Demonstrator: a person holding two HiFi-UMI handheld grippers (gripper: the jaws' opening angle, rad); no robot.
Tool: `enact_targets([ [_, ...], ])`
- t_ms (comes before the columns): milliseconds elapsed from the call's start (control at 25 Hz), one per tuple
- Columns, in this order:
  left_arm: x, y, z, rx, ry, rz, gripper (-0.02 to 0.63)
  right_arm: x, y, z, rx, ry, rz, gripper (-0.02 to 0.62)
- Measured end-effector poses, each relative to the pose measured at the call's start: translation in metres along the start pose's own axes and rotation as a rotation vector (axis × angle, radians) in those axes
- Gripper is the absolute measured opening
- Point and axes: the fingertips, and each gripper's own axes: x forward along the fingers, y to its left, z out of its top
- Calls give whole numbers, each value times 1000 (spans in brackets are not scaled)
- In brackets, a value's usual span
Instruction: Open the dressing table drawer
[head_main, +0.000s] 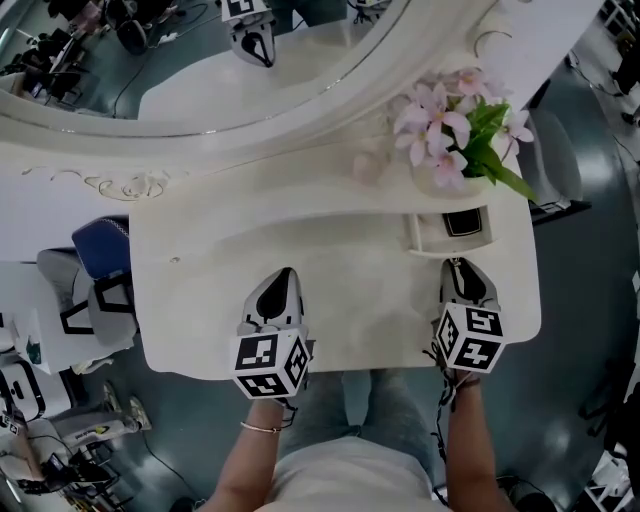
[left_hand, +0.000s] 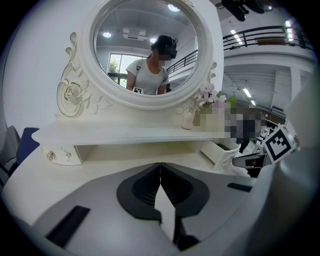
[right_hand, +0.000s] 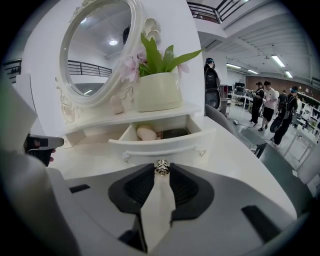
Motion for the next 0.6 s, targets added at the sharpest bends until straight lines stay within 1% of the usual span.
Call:
enact_targets([
  [320, 1, 1, 4, 3, -5, -4, 18, 1, -1, -2, 41, -4, -7, 109],
  [400, 2, 1, 6, 4, -8, -7, 18, 1, 0, -1, 44, -4, -4, 142],
  [600, 3, 2, 13, 9, -17, -14, 18, 0, 3, 1, 44, -6, -8, 151],
])
